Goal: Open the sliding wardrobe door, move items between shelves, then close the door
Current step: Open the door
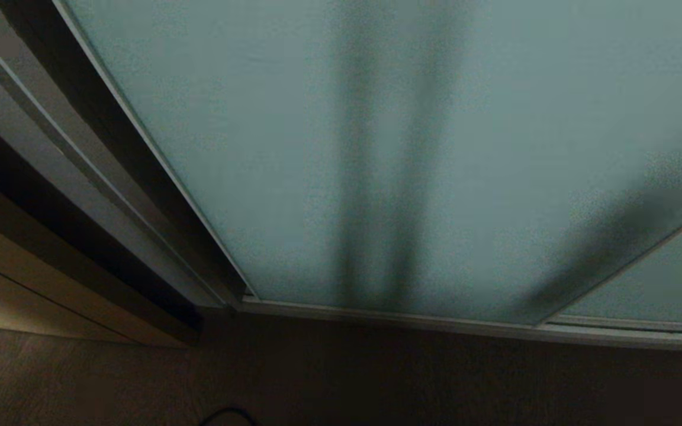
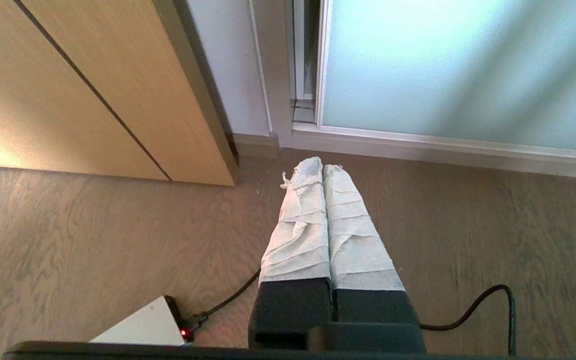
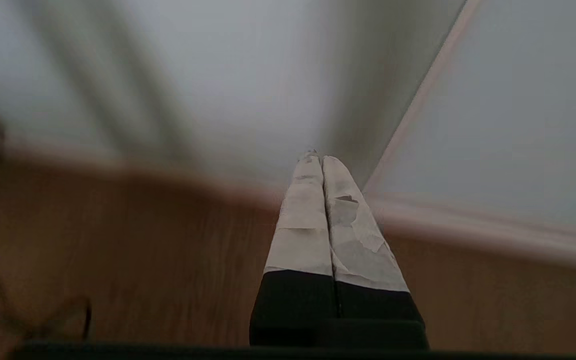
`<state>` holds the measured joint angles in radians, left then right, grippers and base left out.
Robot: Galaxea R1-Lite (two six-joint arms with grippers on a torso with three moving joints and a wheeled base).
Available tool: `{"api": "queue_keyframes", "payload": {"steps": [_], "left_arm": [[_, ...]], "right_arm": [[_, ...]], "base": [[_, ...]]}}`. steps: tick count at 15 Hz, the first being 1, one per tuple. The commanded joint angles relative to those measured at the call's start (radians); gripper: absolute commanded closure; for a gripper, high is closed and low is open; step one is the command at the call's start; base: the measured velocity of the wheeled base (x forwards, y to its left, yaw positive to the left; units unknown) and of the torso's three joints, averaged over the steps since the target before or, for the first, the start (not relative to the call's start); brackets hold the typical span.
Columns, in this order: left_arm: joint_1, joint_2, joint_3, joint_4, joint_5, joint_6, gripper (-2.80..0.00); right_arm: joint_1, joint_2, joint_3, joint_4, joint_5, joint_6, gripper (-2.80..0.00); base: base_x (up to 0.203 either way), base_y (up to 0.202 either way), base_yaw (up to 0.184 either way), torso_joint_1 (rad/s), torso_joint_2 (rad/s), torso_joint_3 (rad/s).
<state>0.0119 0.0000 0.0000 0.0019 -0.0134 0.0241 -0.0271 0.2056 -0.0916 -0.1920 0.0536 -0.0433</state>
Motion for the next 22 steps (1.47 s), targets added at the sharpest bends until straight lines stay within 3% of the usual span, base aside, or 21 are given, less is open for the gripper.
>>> {"api": "queue_keyframes", "payload": {"steps": [1, 4, 6, 9, 22], "left_arm": [[0.000, 0.001, 0.000, 0.000, 0.000, 0.000, 0.00], [0.000, 0.000, 0.000, 0.000, 0.000, 0.000, 0.00], [0.000, 0.001, 0.000, 0.000, 0.000, 0.000, 0.00], [0.000, 0.000, 0.000, 0.000, 0.000, 0.000, 0.00], [0.000, 0.000, 0.000, -0.002, -0.002, 0.005, 0.00]], "right_arm": [[0.020, -0.130, 0.087, 0.016, -0.001, -0.005, 0.00], [0.027, -0.204, 0.092, 0.198, -0.038, 0.000, 0.00], [0.027, -0.206, 0.092, 0.195, -0.038, -0.012, 0.00], [0.027, -0.206, 0.092, 0.195, -0.044, 0.037, 0.00], [0.027, -0.206, 0.092, 0.195, -0.044, 0.039, 0.00]], "base": [[0.000, 0.000, 0.000, 0.000, 0.00, 0.000], [0.000, 0.000, 0.000, 0.000, 0.00, 0.000], [0.000, 0.000, 0.000, 0.000, 0.00, 0.000], [0.000, 0.000, 0.000, 0.000, 0.00, 0.000], [0.000, 0.000, 0.000, 0.000, 0.00, 0.000]]}}
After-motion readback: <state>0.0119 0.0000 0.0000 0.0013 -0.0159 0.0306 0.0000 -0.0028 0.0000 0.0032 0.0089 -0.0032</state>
